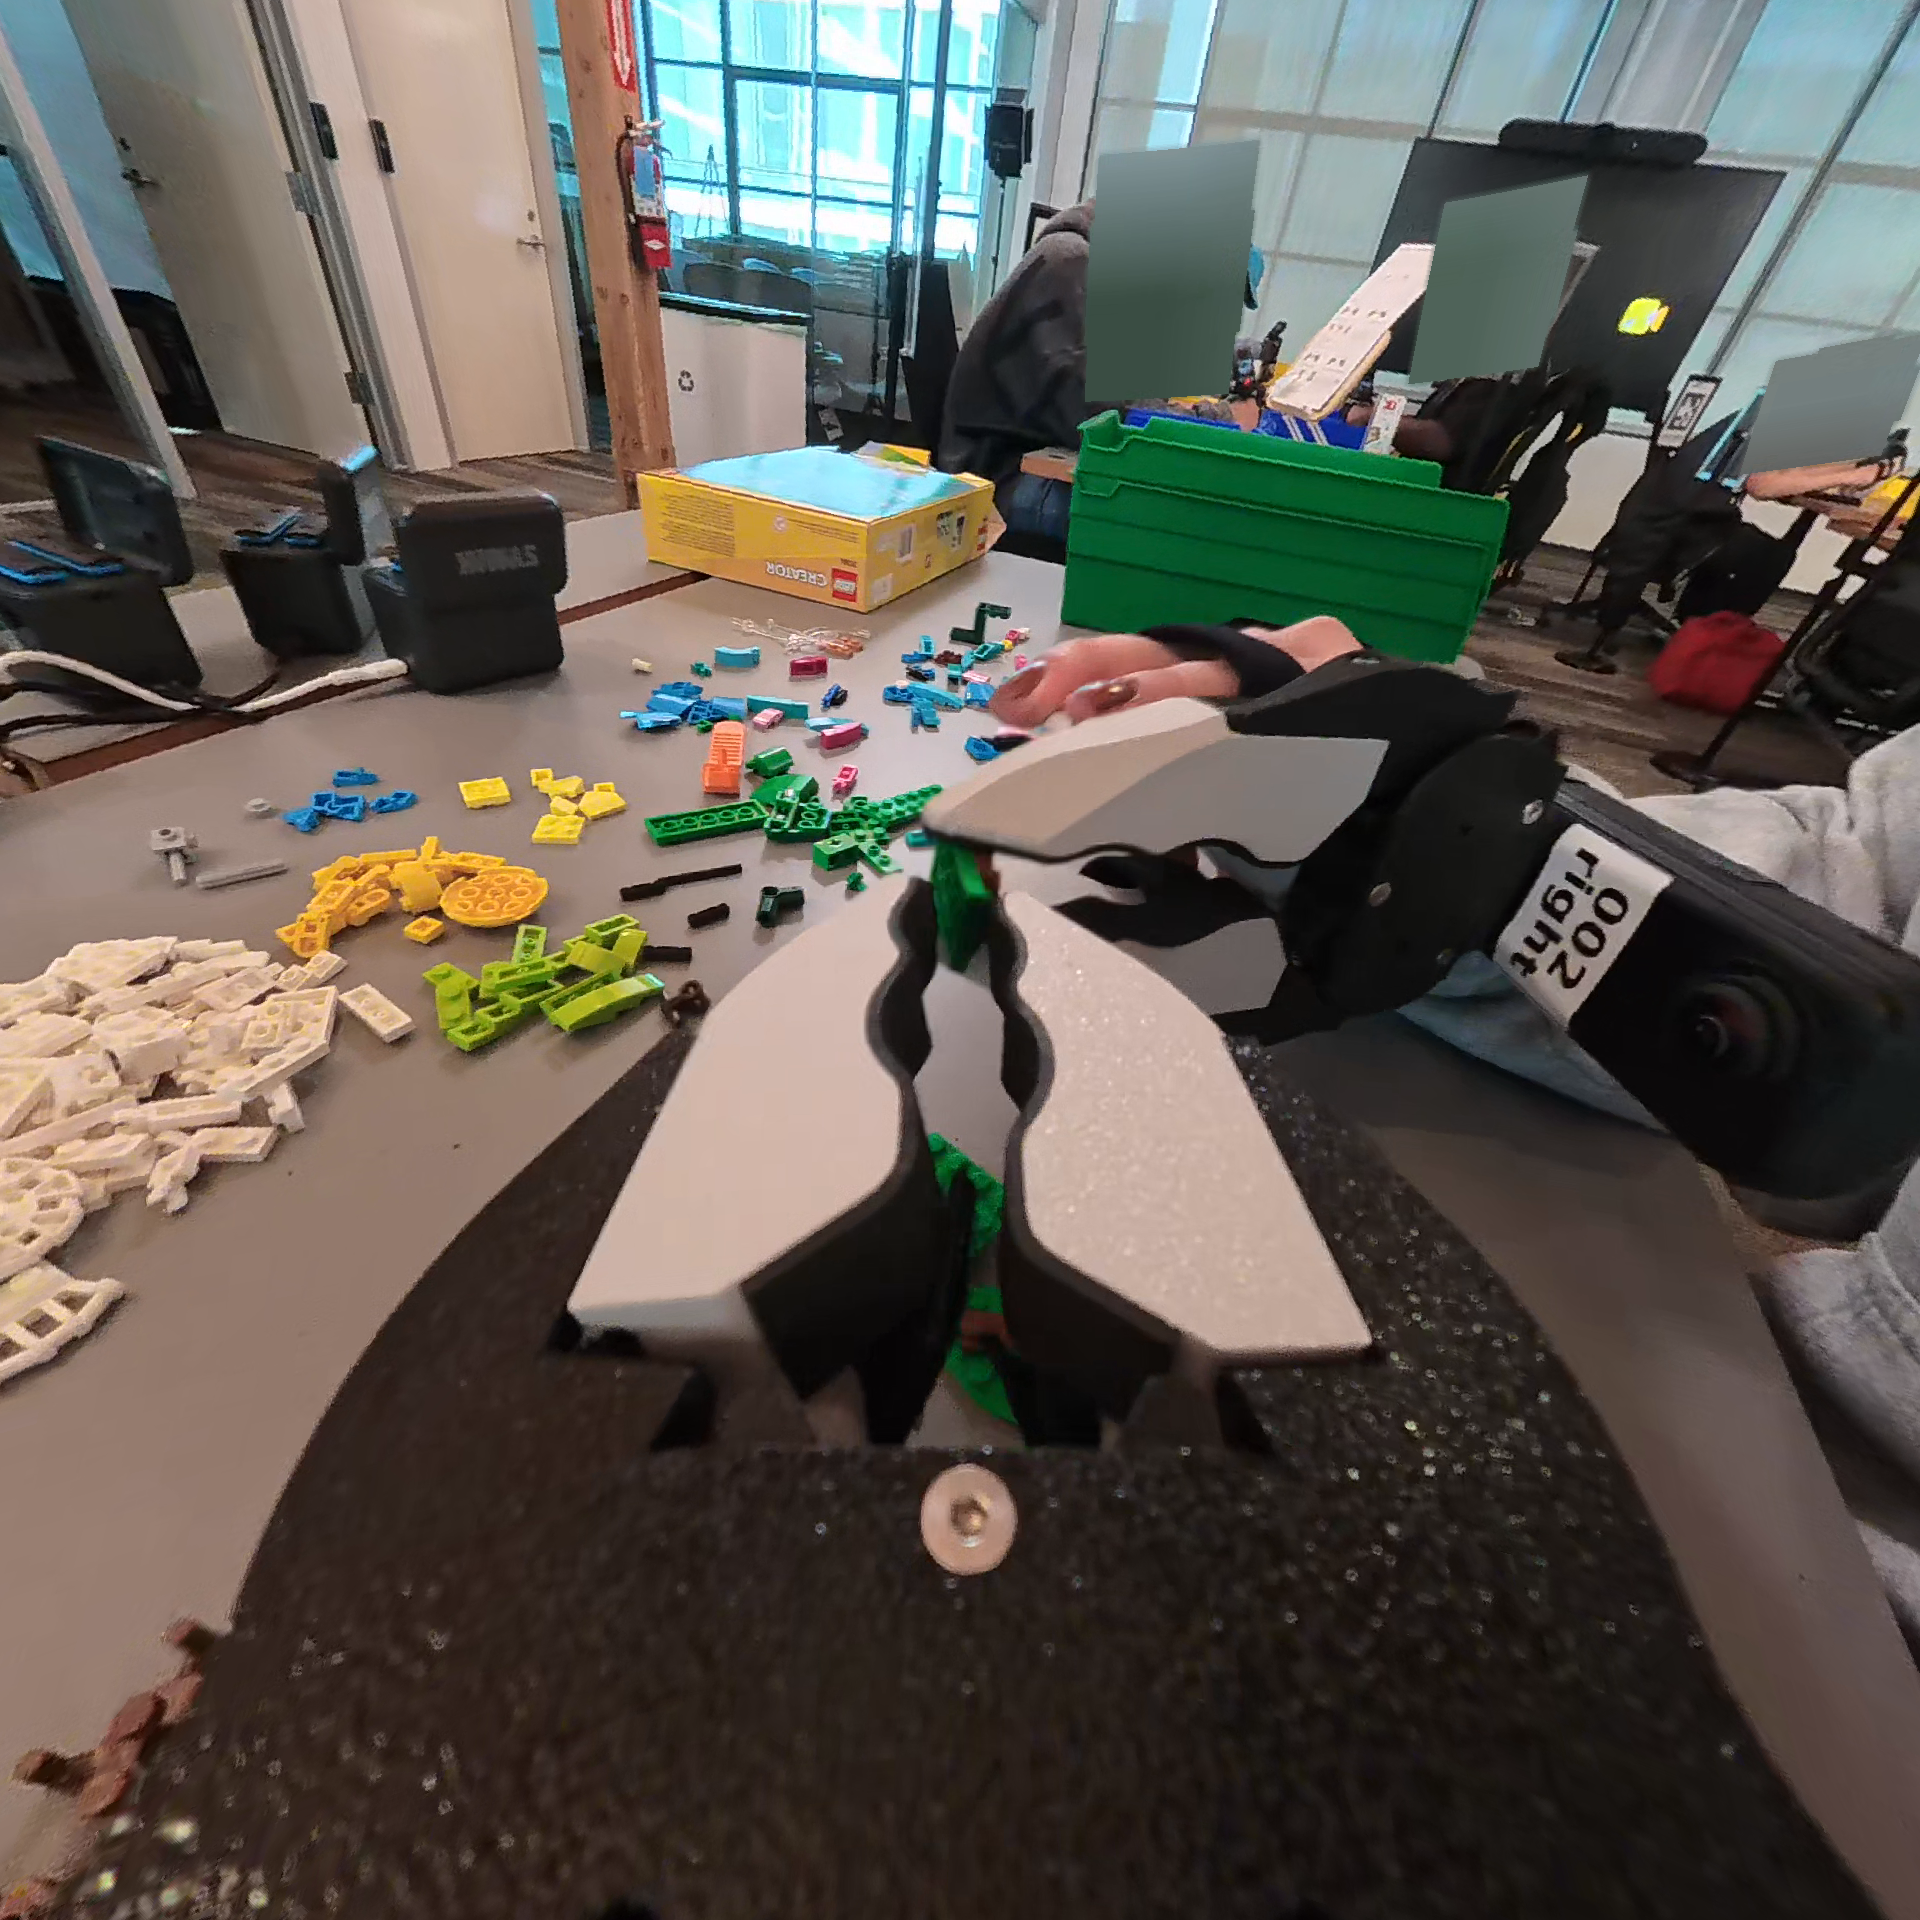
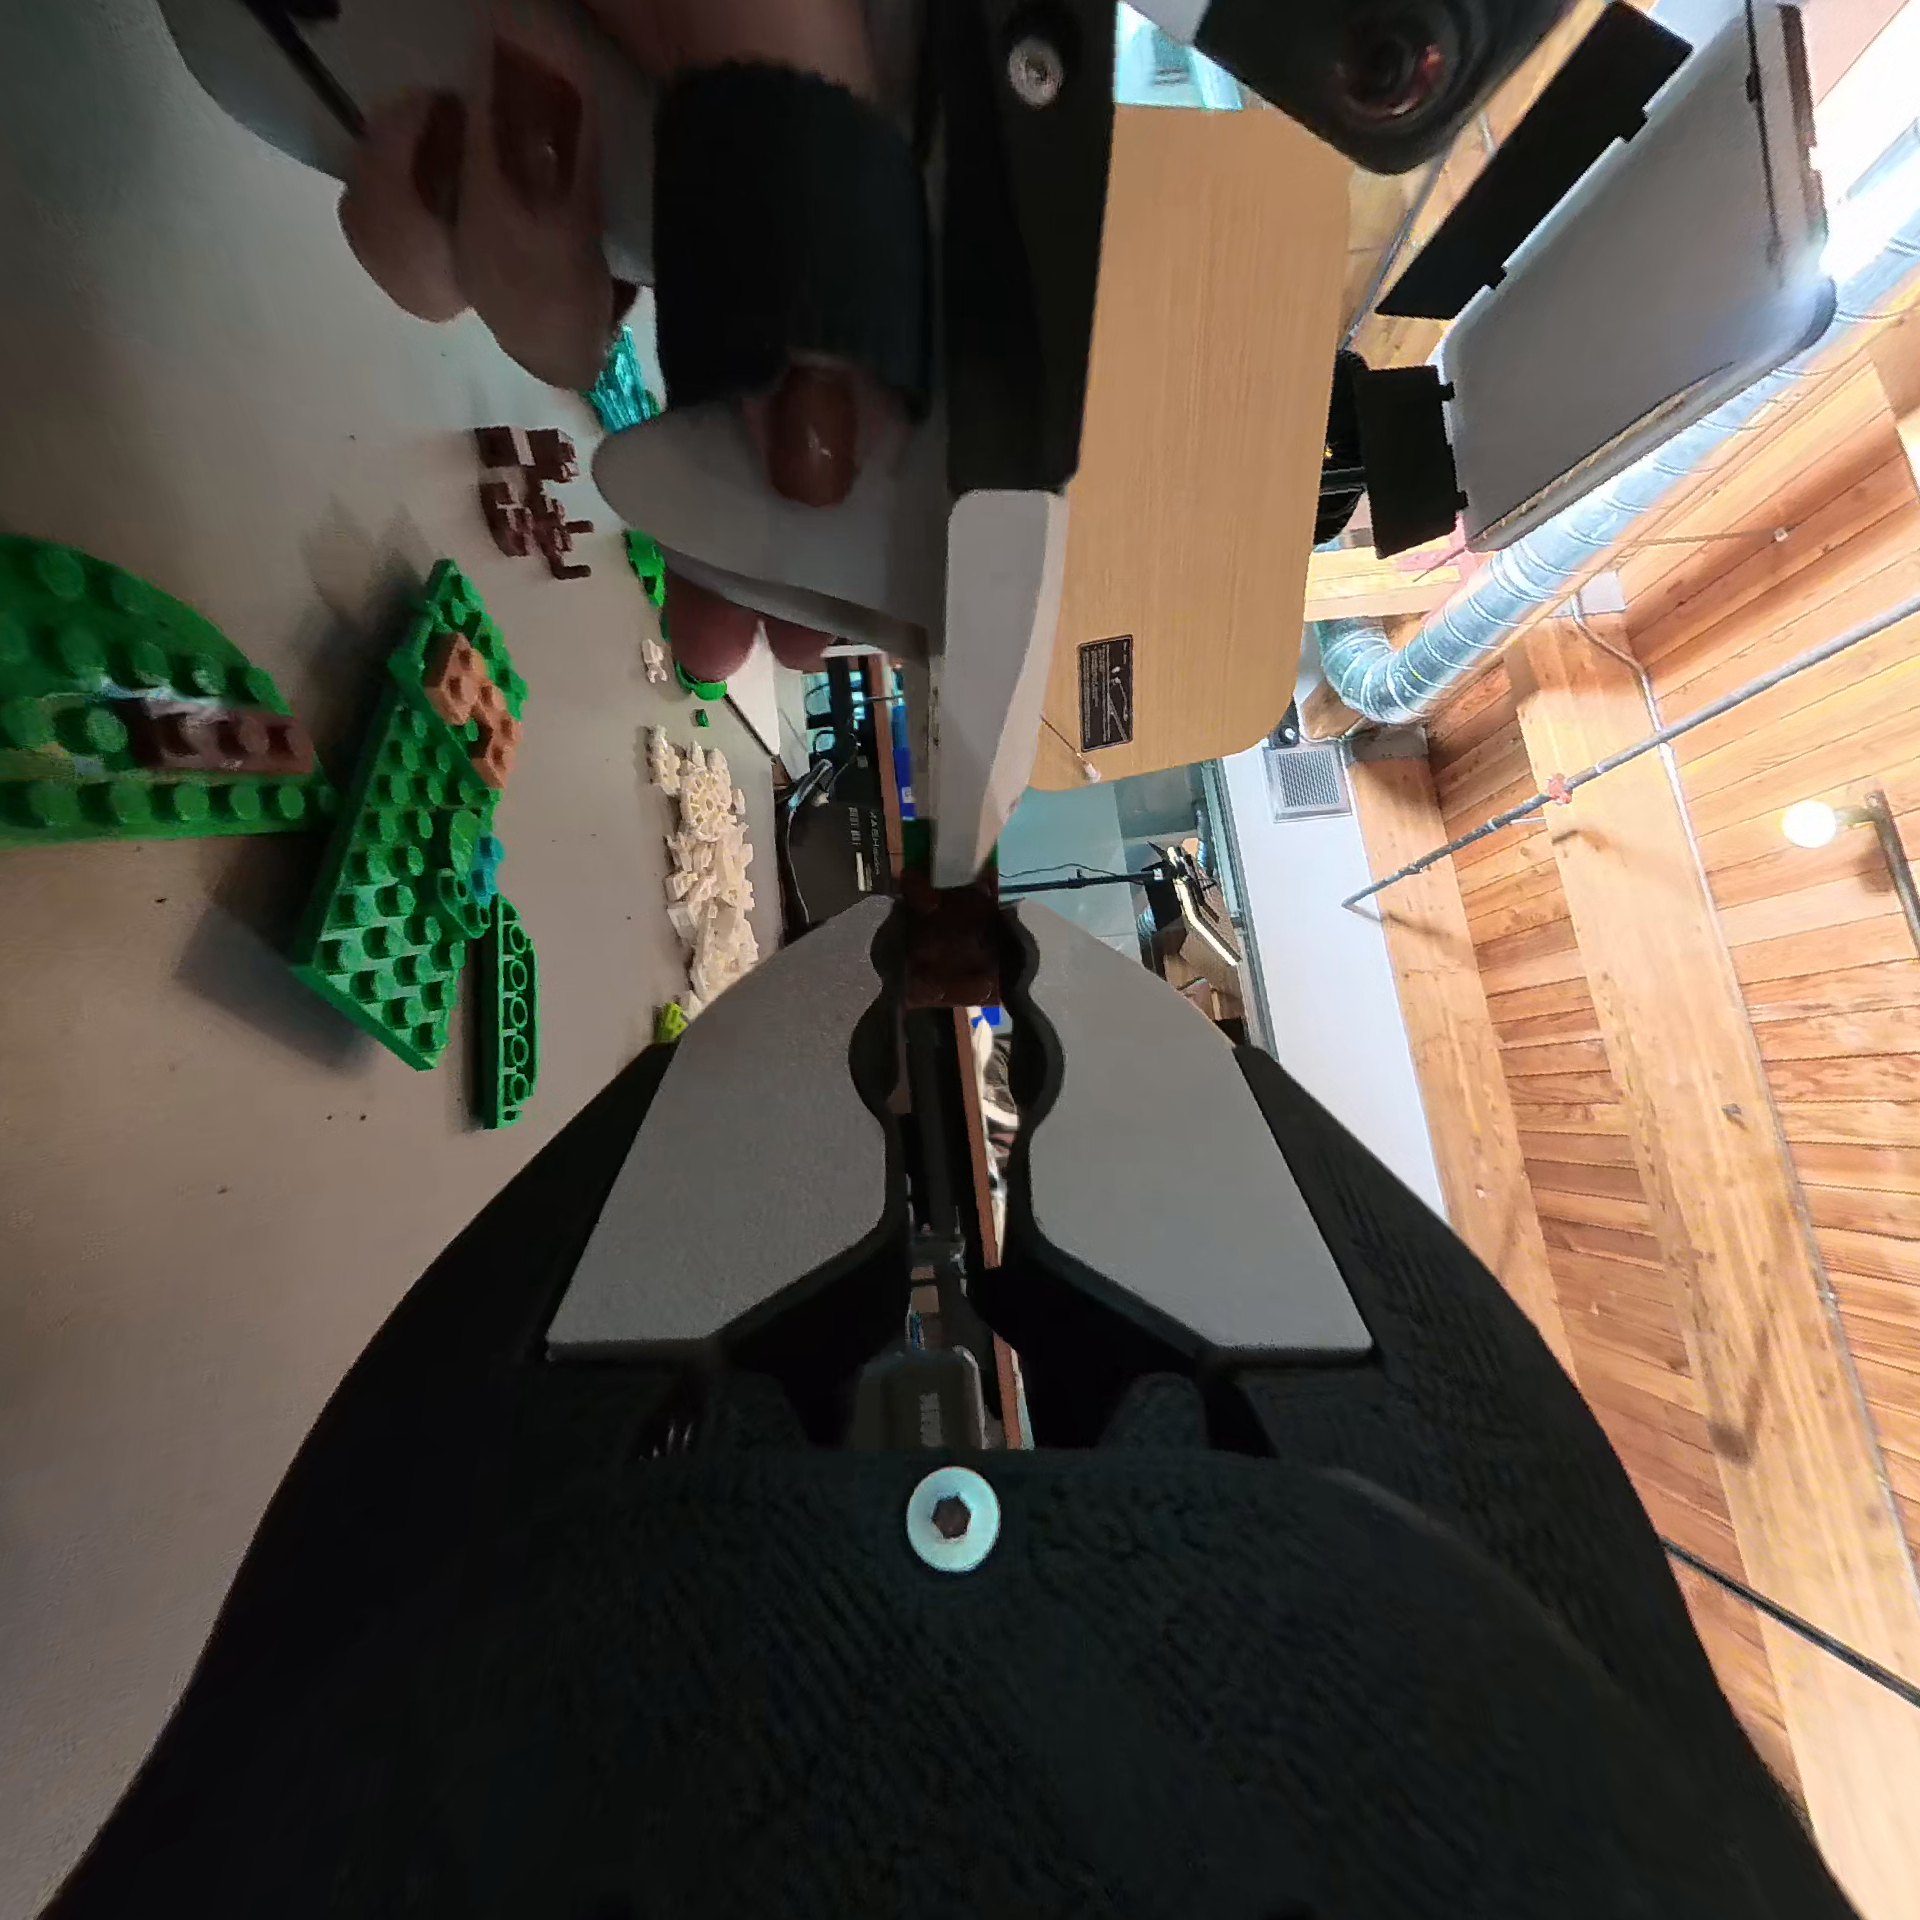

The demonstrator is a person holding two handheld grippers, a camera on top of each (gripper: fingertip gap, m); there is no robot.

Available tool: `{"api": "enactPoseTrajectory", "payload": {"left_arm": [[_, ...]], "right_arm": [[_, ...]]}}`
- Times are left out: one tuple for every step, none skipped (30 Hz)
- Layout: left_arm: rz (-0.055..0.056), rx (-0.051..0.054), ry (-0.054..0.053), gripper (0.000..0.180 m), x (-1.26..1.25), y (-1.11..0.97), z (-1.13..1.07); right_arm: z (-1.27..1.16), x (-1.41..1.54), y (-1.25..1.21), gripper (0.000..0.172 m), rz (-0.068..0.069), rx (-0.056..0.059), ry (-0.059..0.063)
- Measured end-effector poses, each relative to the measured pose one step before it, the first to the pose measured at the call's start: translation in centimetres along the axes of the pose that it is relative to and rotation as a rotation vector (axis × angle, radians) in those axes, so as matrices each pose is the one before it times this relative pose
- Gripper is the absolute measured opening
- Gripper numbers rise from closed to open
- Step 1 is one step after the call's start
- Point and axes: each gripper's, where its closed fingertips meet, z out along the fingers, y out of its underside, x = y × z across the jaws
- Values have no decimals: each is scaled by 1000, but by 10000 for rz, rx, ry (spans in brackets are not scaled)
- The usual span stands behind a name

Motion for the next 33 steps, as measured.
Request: {"api": "enactPoseTrajectory", "payload": {"left_arm": [[-48,-28,-44,9,-178,31,-61],[-39,-5,115,6,47,-15,-62],[-38,-1,68,4,58,-5,-14],[61,-82,15,4,18,88,-11],[214,-117,-50,4,-72,122,-37],[248,-50,25,4,74,16,-38],[97,9,22,4,67,-67,-50],[8,45,55,4,63,-80,-44],[-47,69,104,4,77,-87,-44],[-124,69,124,4,50,-58,-36],[-190,72,101,4,4,-52,-30],[-142,61,64,4,-15,-18,-10],[-63,51,50,4,-8,-18,-9],[-18,29,31,4,18,-21,-7],[-11,34,37,5,53,-53,1],[4,-6,8,5,24,9,11],[52,2,-6,5,27,15,33],[30,-23,-3,5,40,35,43],[59,-44,-17,6,16,82,45],[36,24,4,6,59,-22,29],[0,24,21,6,65,-28,28],[-3,-8,7,6,45,-8,32],[-43,-18,-6,7,9,-11,11],[-83,-7,34,7,55,-38,-2],[-60,-7,35,7,49,-16,-8],[-62,13,-22,7,-25,-11,-1],[-78,15,-38,7,-56,13,-3],[-87,-22,-43,7,-87,83,28],[-84,-50,-93,11,-187,111,20],[-64,-102,-26,13,-125,183,23],[-42,-128,84,9,49,217,58],[36,-51,54,6,85,142,80],[143,31,-164,5,-140,38,27]], "right_arm": [[7,174,120,15,24,-63,47],[-7,63,81,15,37,-24,-27],[-21,-13,0,15,96,21,-71],[-36,-72,-17,15,136,27,-126],[-58,-135,-57,15,218,55,-201],[-65,-80,-65,15,401,72,-225],[-48,-34,-56,15,559,70,-247],[-36,-25,-62,15,628,78,-273],[-38,-36,-73,15,688,91,-295],[-23,-54,-60,15,734,89,-299],[21,-76,-9,15,765,66,-293],[38,-86,12,15,740,46,-294],[30,-83,14,15,691,55,-286],[15,-92,3,15,679,60,-295],[-3,-84,-17,16,679,89,-298],[-10,-111,35,16,678,56,-325],[-29,-103,32,15,600,51,-305],[-16,-103,60,15,492,31,-272],[-23,-128,113,15,535,-16,-299],[-38,-89,34,16,485,65,-263],[-47,-88,-15,16,433,92,-237],[-38,-65,10,16,359,54,-194],[-16,-17,13,16,195,36,-96],[17,12,-7,16,-12,34,21],[23,34,-9,16,-185,-6,100],[35,65,-9,16,-392,-26,195],[16,125,3,15,-653,-20,316],[3,127,-8,16,-947,-7,432],[7,43,-37,15,-1184,0,462],[8,-29,18,15,-1239,-79,439],[72,-12,125,15,-1106,-197,400],[104,-65,124,15,-854,-209,295],[90,1,97,15,-555,-159,248]]}}
